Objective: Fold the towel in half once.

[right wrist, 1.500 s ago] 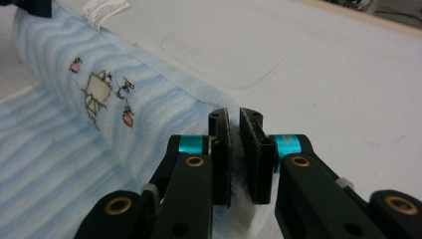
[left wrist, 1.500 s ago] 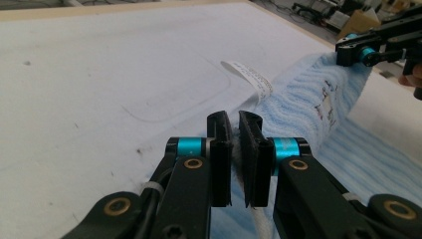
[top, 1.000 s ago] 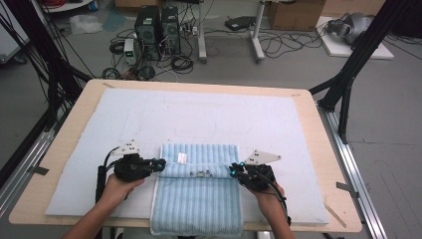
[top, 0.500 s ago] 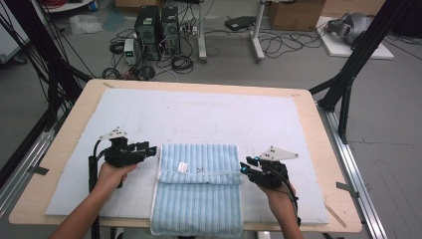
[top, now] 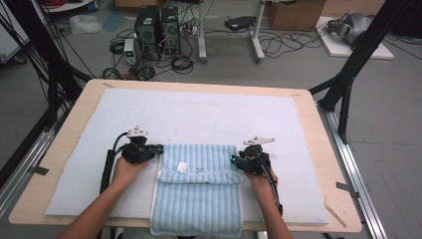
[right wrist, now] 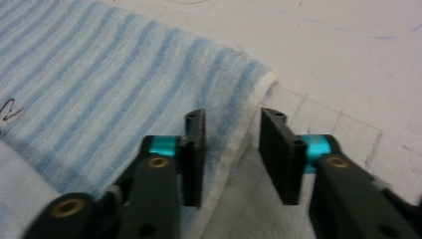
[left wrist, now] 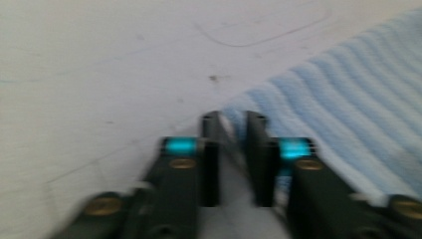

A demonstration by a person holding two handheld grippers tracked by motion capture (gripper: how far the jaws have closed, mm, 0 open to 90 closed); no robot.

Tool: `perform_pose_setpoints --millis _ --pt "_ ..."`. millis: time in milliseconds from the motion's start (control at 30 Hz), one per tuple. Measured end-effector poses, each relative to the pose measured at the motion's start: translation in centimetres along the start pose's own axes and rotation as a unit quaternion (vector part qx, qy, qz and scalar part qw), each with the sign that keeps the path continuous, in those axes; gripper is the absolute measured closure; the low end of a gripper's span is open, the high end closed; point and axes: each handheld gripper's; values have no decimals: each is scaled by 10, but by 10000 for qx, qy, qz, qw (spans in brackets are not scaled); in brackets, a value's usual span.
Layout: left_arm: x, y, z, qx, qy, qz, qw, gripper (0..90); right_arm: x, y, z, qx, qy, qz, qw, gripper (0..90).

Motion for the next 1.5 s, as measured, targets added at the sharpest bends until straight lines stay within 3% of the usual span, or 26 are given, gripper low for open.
perform_pose_setpoints --millis 33,67,133,200,300,333,433,500,600,767,833,900,933,1000,1133,1200,1267,1400,1500 --pt "-2 0 -2 -3 -9 -9 10000 876 -1 -1 0 -77 -28 57 9999 822" --pt "-5 -1 -3 -22 8 50 10000 880 -1 -3 -1 -115 -38 143 9998 843" --pt "-11 -5 -6 -28 -37 144 9999 883 -3 -5 -1 -12 -81 352 9993 858" --pt "-16 -10 -8 -58 36 257 9996 883 -5 -6 -2 130 -33 416 9990 860" --pt "-22 -15 -11 -99 226 449 9987 884 -9 -2 -4 218 71 308 9993 859" --pt "-24 -17 -13 -90 186 515 9985 884 -11 -1 -5 259 139 297 9991 859" --pt "-32 -23 -21 -143 102 404 9990 884 -21 5 -9 305 178 260 9990 859" --pt "-40 -25 -23 -184 190 349 9990 884 -28 11 -13 306 203 220 9991 859" --pt "-51 -30 -27 -183 319 384 9986 884 -38 19 -17 401 299 202 9985 859" --pt "-59 -42 -34 -83 303 491 9983 884 -55 31 -26 516 395 194 9977 859" --pt "-60 -46 -35 -169 485 479 9975 884 -61 33 -30 574 503 185 9969 859" --pt "-65 -51 -37 -130 290 567 9979 884 -67 35 -35 630 515 170 9965 859" --pt "-67 -52 -37 -138 305 556 9979 884 -69 35 -36 623 506 110 9967 859" --pt "-69 -53 -34 -142 511 608 9967 884 -71 35 -38 660 578 35 9961 859" --pt "-71 -62 -30 -381 570 658 9955 897 -69 38 -41 797 539 -2 9954 858" --pt "-69 -65 -28 -309 617 745 9948 852 -66 42 -42 649 552 -268 9960 826" --pt "-69 -63 -27 -98 552 708 9959 710 -64 40 -43 689 608 -236 9955 700" --pt "-72 -49 -23 174 544 449 9974 606 -63 38 -39 645 741 -331 9946 600" --pt "-73 -39 -20 372 566 241 9974 586 -65 36 -32 577 838 -218 9946 598"
Point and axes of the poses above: each handheld gripper's, and its own axes: z roughly backward along the jaws, x roughly out of its underside, y roughly to its right, and after that the axes turned 5 degrees about -y, right-handed
